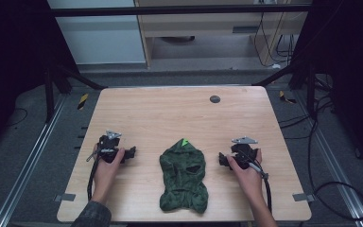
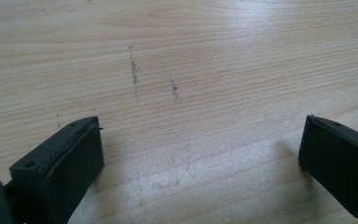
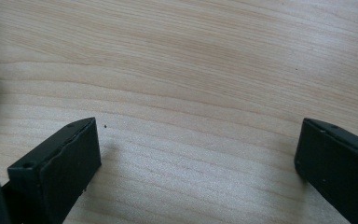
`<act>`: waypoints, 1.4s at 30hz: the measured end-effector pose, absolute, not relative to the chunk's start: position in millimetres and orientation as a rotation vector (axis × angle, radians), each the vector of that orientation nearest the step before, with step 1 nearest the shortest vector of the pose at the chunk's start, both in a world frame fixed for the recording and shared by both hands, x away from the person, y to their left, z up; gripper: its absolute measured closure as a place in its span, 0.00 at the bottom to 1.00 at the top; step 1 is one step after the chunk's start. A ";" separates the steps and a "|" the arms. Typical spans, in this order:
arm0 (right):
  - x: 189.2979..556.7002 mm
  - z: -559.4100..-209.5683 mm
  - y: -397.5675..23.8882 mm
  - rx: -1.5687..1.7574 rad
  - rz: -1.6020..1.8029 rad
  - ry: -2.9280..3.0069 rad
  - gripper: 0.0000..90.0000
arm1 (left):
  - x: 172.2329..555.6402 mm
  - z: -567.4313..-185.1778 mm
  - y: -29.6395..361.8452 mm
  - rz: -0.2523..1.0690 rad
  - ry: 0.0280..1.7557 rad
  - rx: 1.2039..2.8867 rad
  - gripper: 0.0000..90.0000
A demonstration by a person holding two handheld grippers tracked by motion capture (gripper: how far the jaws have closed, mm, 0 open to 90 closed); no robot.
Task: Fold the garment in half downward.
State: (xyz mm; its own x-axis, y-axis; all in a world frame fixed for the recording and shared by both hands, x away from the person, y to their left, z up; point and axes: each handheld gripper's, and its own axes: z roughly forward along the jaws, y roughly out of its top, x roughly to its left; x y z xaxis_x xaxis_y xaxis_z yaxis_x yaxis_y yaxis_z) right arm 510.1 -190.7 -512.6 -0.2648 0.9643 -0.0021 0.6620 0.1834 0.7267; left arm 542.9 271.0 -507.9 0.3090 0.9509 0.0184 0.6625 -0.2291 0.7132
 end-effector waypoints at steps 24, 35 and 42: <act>507.5 -483.8 -163.8 1.329 0.939 2.185 0.45 | 529.0 -476.9 227.2 0.474 1.187 2.089 0.11; 520.1 -461.4 -136.5 1.138 1.022 2.389 0.81 | 532.8 -456.2 194.6 0.328 1.036 2.172 0.33; 529.9 -461.8 -125.3 1.113 1.012 2.456 0.84 | 534.7 -465.3 174.1 0.300 0.994 2.235 0.38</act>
